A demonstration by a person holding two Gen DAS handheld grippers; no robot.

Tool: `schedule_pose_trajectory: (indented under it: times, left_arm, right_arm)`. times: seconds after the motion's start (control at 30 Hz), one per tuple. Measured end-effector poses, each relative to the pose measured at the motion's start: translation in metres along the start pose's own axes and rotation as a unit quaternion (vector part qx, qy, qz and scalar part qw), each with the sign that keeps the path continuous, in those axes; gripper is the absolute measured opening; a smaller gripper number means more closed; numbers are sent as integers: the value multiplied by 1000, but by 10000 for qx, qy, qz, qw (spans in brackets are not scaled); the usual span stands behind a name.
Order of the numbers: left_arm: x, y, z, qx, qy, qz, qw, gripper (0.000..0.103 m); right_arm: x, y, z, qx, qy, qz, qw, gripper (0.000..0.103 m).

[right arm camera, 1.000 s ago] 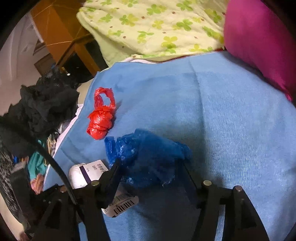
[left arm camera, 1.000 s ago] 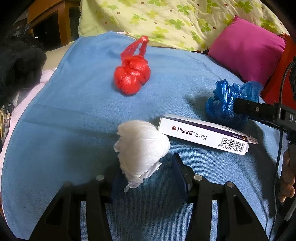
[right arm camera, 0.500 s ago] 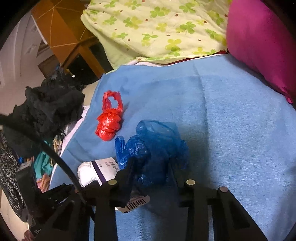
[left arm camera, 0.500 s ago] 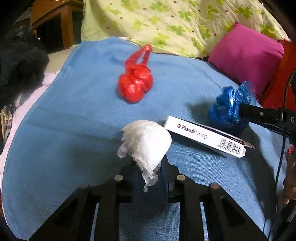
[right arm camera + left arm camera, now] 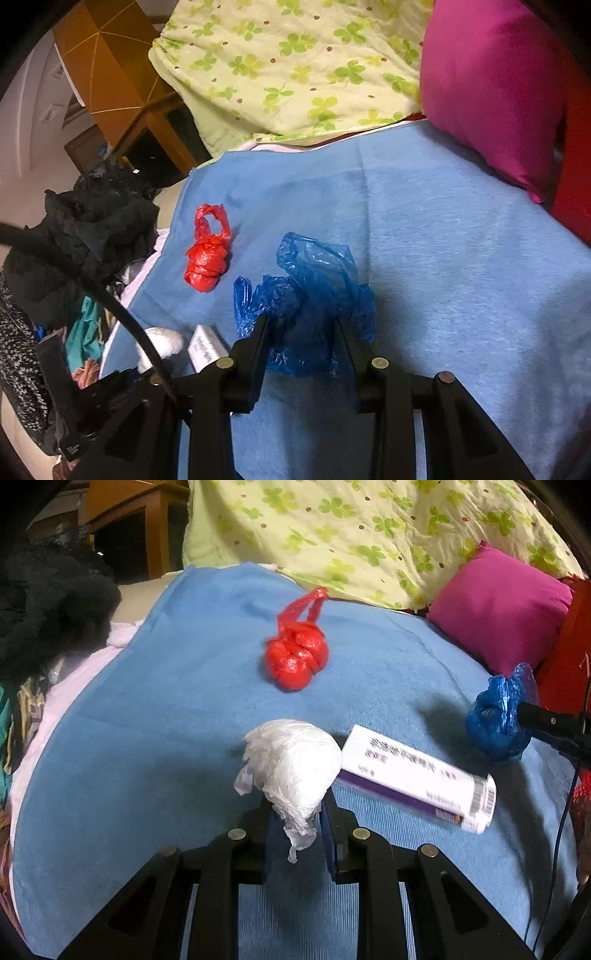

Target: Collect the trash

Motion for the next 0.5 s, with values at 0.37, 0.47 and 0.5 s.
schedule_pose_trajectory:
  times: [0.37,0.47,0.5]
  left_arm:
    - [-47,41,-28,-61,74,-200,9998,23]
    - [-65,49,-46,102,50,-176,9998,23]
    - [-70,50,-50,144,30,-171,9997,23]
  right_arm:
    - [-55,38,-30,109,157,-188,9996,36]
    - [-71,52,-39,103,209,-221,9995,36]
    - [-79,56,-40,84,196,-266,9994,36]
Point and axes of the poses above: each gripper's, at about its wrist camera, not at the fingertips, and x roughly the way its jaws point, z to its left, y to its underside, the point moved 8 cm from there along x, roughly the way its jaws point, and after that the axes turned 14 degrees about y, right-handed, at the moved point
